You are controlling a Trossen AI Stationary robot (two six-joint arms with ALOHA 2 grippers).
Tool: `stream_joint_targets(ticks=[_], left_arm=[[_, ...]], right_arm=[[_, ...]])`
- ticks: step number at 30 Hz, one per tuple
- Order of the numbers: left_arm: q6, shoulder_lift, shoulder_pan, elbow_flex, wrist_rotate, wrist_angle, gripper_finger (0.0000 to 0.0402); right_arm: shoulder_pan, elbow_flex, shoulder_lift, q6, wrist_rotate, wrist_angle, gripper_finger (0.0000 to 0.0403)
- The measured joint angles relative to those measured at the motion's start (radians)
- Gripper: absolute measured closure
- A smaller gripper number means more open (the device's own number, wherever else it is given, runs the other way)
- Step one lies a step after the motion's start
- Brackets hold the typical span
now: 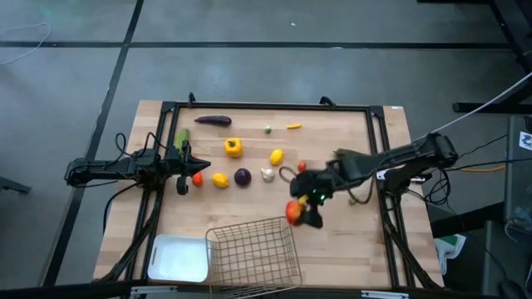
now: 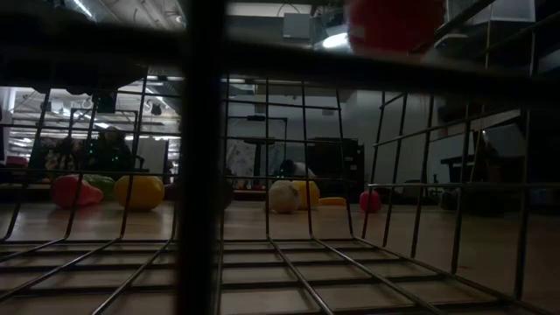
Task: Sort produce into baskets
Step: Put the light orange tomato into the wire basket
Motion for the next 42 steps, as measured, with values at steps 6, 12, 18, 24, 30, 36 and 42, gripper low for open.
stream_joint_targets(ticks=[6,12,18,24,30,36,42], left_arm=[[0.0,0.0,0.0,0.0,0.0,0.0,0.0396],[0.0,0.0,0.0,0.0,0.0,0.0,0.0396],[0.0,0.0,0.0,0.0,0.0,0.0,0.0396],[0.0,0.0,0.0,0.0,0.0,-0.003,0.0396],[0.0,0.0,0.0,0.0,0.0,-0.004,0.0396],[0.0,0.0,0.0,0.0,0.0,-0.004,0.0396],[0.0,0.0,0.0,0.0,0.0,-0.004,0.0396]], right_arm=[[0.053,0.051,0.095,-0.053,0.01,0.123,0.0063],[0.103,0.123,0.185,-0.131,0.078,0.158,0.0063],[0.125,0.142,0.285,-0.156,0.088,0.258,0.0063],[0.123,0.143,0.375,-0.155,0.086,0.335,0.0063],[0.124,0.148,0.425,-0.16,0.061,0.39,0.0063],[0.124,0.14,0.445,-0.15,0.064,0.375,0.0063],[0.125,0.143,0.441,-0.153,0.081,0.403,0.0063]])
